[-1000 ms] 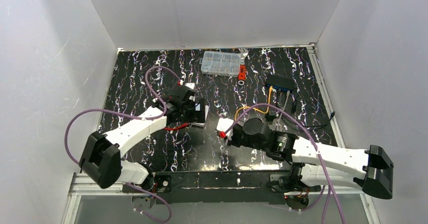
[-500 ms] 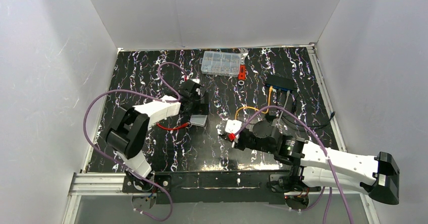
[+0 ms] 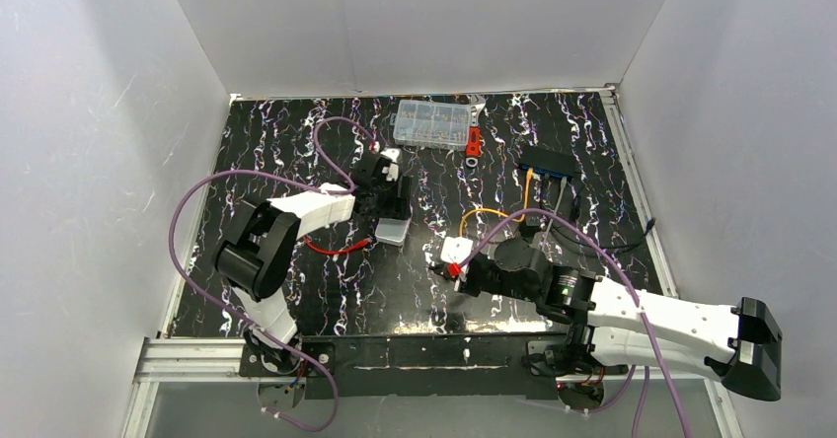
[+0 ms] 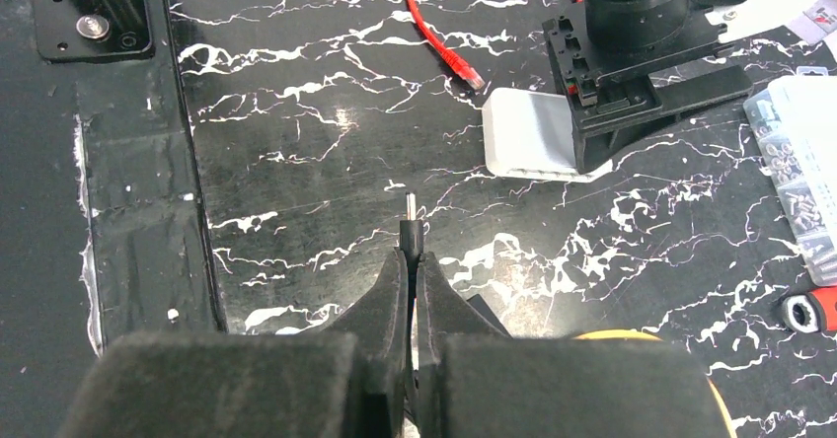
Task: Insert the plug into the switch port
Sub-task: Move the switch port to the center of the board.
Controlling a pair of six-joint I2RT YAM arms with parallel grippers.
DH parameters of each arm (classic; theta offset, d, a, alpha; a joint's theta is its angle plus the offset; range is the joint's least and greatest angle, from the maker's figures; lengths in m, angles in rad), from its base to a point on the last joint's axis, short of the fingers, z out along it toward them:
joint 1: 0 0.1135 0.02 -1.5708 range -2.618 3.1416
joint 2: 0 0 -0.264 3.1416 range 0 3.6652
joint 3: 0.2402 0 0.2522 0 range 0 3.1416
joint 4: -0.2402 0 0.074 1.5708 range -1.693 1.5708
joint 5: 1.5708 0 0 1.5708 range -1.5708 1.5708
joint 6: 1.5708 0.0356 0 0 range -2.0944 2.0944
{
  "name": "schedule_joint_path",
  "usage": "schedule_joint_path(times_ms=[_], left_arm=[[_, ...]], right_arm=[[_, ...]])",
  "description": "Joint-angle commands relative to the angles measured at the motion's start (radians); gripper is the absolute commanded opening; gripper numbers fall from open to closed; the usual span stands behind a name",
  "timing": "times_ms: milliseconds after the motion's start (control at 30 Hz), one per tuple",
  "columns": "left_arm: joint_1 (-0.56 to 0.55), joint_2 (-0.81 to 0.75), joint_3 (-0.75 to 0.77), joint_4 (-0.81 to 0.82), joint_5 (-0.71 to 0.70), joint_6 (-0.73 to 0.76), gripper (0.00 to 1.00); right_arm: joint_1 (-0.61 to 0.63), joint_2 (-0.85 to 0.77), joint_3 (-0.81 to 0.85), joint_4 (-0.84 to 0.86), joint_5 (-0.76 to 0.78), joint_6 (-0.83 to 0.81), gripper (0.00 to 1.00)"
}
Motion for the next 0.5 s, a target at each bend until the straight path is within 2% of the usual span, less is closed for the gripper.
schedule_joint_path(times_ms=[0,67,200,467], left_arm=[[-0.042,-0.027,-0.013,-0.015,0.035,0.094,0.56],[-0.072,-0.033,-0.010,-0.033,0.022,0.126,0.53],[-0.129,-0.061,-0.035,-0.054,0.020,0.171,0.52],[-0.198,-0.187,-0.186,-0.014,0.127,0.224,0.54]], right_arm=[[0.002,-0.005,-0.009,0.043,0.015,0.012,0.01],[0.001,-0.013,-0.006,0.021,0.026,0.023,0.01],[0.002,-0.044,-0.009,-0.029,0.041,0.044,0.01],[0.001,-0.095,0.020,-0.218,0.053,0.089,0.01]])
